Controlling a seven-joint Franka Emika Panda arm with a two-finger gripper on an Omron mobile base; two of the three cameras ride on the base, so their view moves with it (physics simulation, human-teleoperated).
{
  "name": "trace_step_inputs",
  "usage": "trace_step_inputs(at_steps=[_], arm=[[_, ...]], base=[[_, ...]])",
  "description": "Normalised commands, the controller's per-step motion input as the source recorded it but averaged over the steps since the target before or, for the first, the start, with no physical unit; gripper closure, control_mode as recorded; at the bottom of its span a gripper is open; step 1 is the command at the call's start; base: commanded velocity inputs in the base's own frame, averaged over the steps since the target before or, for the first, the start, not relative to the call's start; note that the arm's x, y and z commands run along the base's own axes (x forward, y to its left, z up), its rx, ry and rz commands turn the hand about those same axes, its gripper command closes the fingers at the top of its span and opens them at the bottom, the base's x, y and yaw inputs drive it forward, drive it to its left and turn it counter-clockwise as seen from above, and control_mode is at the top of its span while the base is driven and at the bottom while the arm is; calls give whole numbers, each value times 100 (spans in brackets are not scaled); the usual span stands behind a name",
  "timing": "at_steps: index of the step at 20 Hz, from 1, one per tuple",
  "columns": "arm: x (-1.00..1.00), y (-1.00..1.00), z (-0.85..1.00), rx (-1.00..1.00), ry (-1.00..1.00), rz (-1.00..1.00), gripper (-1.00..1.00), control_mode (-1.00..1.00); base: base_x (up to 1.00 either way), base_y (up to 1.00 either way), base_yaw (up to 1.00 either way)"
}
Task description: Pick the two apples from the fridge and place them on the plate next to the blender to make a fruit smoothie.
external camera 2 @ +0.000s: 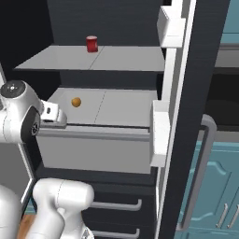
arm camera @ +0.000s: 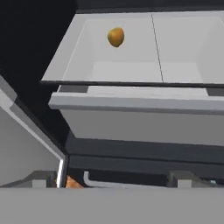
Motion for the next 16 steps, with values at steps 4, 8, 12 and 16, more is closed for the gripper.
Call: trace_step_inputs(at_steps=[4,8,12,16], arm=[[81,35,1,8,-6,-7,-100,-100],[100,17,0,1,-5,-16,-100,-100],[97,0,0,0,-3,-15,-100,-100],[78,0,-10,0,0,-1,-100,-100]], base=[[0,0,0],[0,0,0],[0,0,0],[0,0,0]])
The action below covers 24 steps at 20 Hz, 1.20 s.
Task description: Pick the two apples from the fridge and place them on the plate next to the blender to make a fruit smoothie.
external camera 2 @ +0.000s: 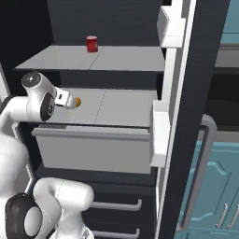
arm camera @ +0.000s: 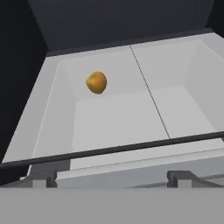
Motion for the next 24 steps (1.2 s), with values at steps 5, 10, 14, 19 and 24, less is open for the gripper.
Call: trace_step_inputs(at_steps=[5,10,14,19,24], arm=[[58,0,-27,0,4,4,-100,-100],[52,3,-29,-2,2,6,-100,-100],[43,19,-17,-5,0,0,-100,-100],[42,23,-19,-6,0,0,-100,-100],[37,3,-7,-2,0,0,-100,-100]], base=[[0,0,0],[0,0,0],[0,0,0],[0,0,0],[0,0,0]])
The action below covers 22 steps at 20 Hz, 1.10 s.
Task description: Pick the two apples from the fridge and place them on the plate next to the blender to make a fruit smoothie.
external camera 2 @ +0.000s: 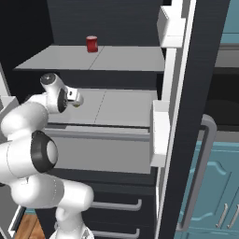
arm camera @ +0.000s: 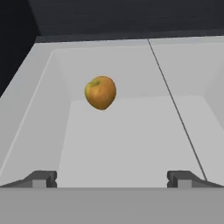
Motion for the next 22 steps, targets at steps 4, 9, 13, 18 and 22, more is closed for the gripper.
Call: trace_step_inputs(at_steps=[4,9,13,18,22], arm=[[39,15,-34,-4,1,0,-100,-100],[46,11,-17,-1,1,0,-100,-100],[42,3,-13,0,1,0,-100,-100],[33,8,-28,-1,3,0,-100,-100],[44,11,-21,-1,3,0,-100,-100]], base=[[0,0,0],[0,0,0],[0,0,0],[0,0,0],[0,0,0]])
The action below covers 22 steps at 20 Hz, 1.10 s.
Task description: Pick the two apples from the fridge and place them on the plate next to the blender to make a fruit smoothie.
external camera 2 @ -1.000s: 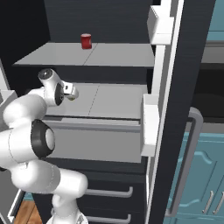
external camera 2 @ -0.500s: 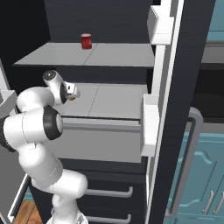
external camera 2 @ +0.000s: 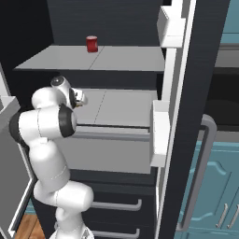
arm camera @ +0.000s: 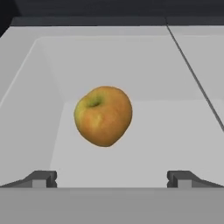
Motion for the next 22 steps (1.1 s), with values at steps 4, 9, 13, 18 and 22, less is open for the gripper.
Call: trace_step_inputs(at_steps=[4,9,13,18,22], arm=[[50,16,-13,-2,2,0,-100,-100],[44,10,-20,-2,3,0,-100,-100],[56,9,-17,-2,3,0,-100,-100],[14,0,-36,-1,2,0,-100,-100],[-16,-17,-61,0,2,0,100,-100]], base=[[0,0,0],[0,0,0],[0,0,0],[0,0,0],[0,0,0]])
